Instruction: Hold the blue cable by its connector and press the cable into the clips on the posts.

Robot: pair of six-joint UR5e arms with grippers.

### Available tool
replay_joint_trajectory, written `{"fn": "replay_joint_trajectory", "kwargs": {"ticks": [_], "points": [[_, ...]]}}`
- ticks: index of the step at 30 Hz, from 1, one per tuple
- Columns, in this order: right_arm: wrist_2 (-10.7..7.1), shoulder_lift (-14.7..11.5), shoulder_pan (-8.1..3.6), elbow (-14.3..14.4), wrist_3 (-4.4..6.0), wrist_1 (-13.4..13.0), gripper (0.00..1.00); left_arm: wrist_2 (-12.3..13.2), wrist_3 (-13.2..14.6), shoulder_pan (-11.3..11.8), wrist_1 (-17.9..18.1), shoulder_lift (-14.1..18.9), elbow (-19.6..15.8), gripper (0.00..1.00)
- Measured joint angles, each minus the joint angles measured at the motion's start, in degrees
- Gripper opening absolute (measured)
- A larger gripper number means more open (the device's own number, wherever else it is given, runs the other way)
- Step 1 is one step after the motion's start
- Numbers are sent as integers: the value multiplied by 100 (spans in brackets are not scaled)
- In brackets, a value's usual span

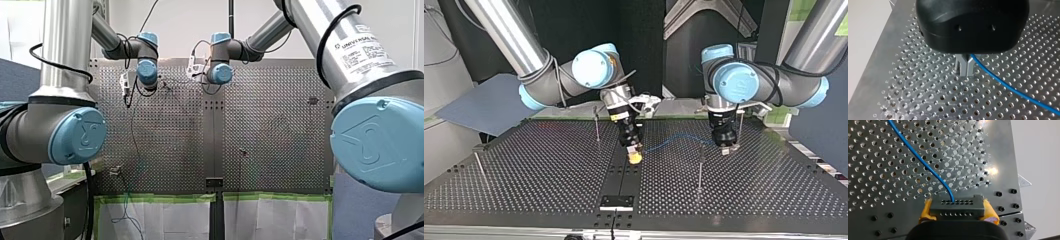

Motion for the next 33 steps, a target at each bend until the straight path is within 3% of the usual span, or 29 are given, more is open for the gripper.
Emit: {"fn": "replay_joint_trajectory", "kwargs": {"ticks": [10, 26, 33], "points": [[19, 20, -57, 0, -13, 0, 0, -39, -27, 151, 9, -42, 14, 0], [32, 105, -117, 0, -24, 0, 0, 151, -27, 169, 87, -179, 19, 0], [29, 166, -152, 0, -31, 0, 0, 143, -27, 109, -44, -162, 16, 0]]}}
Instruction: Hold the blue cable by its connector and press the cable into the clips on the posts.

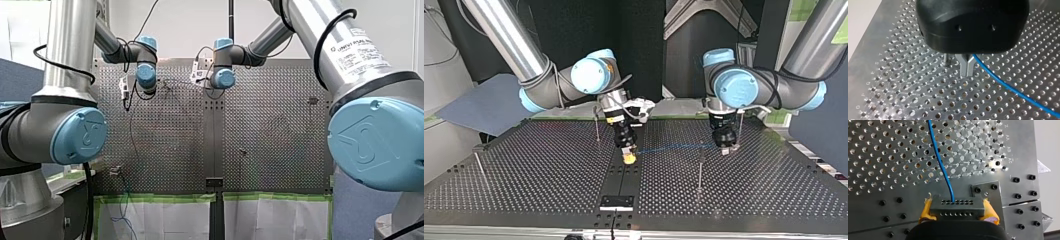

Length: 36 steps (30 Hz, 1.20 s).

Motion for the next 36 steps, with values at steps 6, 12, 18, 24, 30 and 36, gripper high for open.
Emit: {"fn": "replay_joint_trajectory", "kwargs": {"ticks": [6, 12, 18, 24, 30, 36], "points": [[-14, 9, -4, 0, -3, 0, 0, 26, -72, -13, -205, 125, 0, 0], [-29, 9, -4, 0, -2, 8, 0, 35, -118, -23, -231, 417, 1, 0], [-33, 10, 3, 0, 1, 20, 0, 27, -134, -45, -220, 540, 0, 0], [-30, 10, -4, 0, 22, 21, 0, -65, -224, -136, -211, 549, -1, 0], [-19, 10, -26, 0, 33, 18, 0, -327, -285, -253, -239, 551, -3, 0], [-17, 18, -47, 0, 39, 22, 0, -546, -416, -359, -242, 544, -13, 0]]}}
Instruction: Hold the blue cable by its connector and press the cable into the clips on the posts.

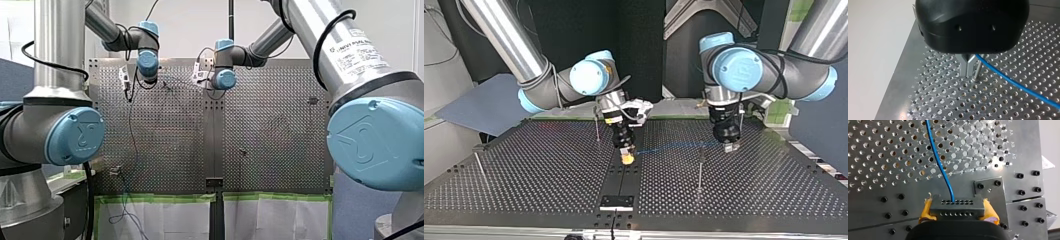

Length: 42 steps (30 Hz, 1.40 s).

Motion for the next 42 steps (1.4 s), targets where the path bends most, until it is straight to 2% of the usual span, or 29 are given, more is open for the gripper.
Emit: {"fn": "replay_joint_trajectory", "kwargs": {"ticks": [4, 11, 24, 35, 42], "points": [[0, 5, -2, 0, 2, 4, 0, -90, -23, -67, 3, -20, -8, 0], [1, 24, 17, 2, 2, 17, 0, -94, -93, -144, 26, -152, -30, 0], [10, 183, 16, 8, 2, 24, 0, -50, -180, -135, 205, -225, -32, 0], [16, 268, -7, 9, 1, 16, 0, 70, -147, -3, 366, -443, -32, 0], [18, 273, -14, 8, -17, 9, 0, 228, 93, 285, 426, -442, -30, 0]]}}
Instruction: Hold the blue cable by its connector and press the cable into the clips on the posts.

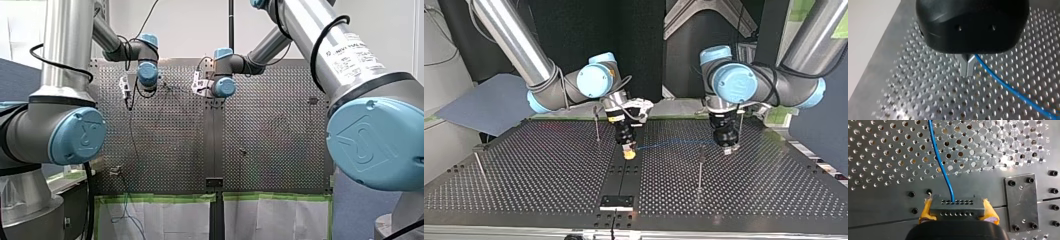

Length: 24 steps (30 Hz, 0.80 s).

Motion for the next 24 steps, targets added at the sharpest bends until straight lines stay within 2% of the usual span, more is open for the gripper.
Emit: {"fn": "replay_joint_trajectory", "kwargs": {"ticks": [6, 13, 24], "points": [[-7, 4, -19, -2, -7, -7, 0, 191, 173, 118, 11, 0, -1, 0], [-23, 2, -44, -25, -12, -13, 0, 571, 211, 97, 13, -6, -1, 0], [-41, 3, -82, -155, 15, 5, 0, 770, 166, 269, -85, -74, 39, 0]]}}
